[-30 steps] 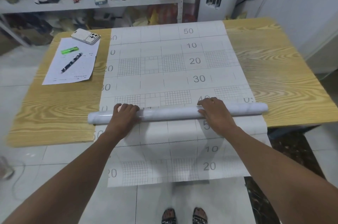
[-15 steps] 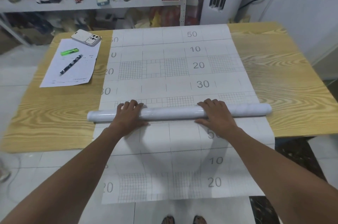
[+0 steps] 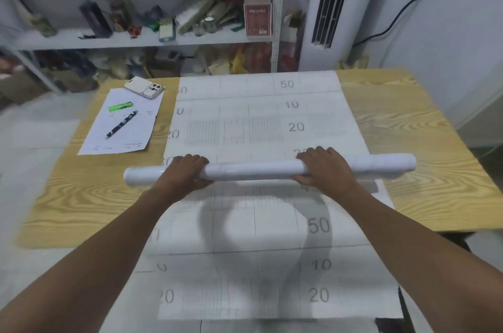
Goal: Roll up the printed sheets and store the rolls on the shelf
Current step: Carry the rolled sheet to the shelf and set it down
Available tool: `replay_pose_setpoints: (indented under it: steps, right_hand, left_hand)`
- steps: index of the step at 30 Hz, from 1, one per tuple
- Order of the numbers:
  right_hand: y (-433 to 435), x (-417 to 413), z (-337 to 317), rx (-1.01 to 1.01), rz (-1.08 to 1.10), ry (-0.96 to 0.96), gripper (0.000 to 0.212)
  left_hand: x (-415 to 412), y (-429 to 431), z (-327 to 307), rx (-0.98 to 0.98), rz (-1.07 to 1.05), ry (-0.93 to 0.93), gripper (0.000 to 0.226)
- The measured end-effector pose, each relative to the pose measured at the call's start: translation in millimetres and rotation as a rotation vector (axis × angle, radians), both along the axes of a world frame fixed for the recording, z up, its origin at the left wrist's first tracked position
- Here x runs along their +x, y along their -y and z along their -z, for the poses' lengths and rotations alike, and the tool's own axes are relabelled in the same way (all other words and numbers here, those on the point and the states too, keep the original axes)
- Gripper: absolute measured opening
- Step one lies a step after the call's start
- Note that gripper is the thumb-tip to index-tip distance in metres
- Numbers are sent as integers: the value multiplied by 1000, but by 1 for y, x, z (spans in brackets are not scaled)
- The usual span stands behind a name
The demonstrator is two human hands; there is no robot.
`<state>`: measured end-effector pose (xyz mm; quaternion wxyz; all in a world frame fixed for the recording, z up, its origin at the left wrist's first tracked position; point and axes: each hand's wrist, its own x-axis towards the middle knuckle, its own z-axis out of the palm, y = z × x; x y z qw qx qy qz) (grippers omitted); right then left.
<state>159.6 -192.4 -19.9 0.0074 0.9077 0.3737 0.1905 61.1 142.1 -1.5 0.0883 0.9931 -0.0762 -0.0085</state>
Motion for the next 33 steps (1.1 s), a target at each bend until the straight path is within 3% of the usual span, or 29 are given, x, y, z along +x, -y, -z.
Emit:
replay_pose_setpoints:
  steps: [6,19,24,33]
  right_hand:
    - [-19,10,-95,114,-39,115,42]
    - [-66,-29,-305,309,-180,300,47]
    - [-94,-51,-351,315,-273,364,47]
    - [-172,-93,-372,278,-370,380,46]
  left_hand:
    - [1,-19,-105,-77,-128,1,39]
    - [-89,-36,-334,136,-236,297,45]
    - [-133,-48,-374,170,-328,363,47]
    - [-202,-122,-379,158,-371,364,42]
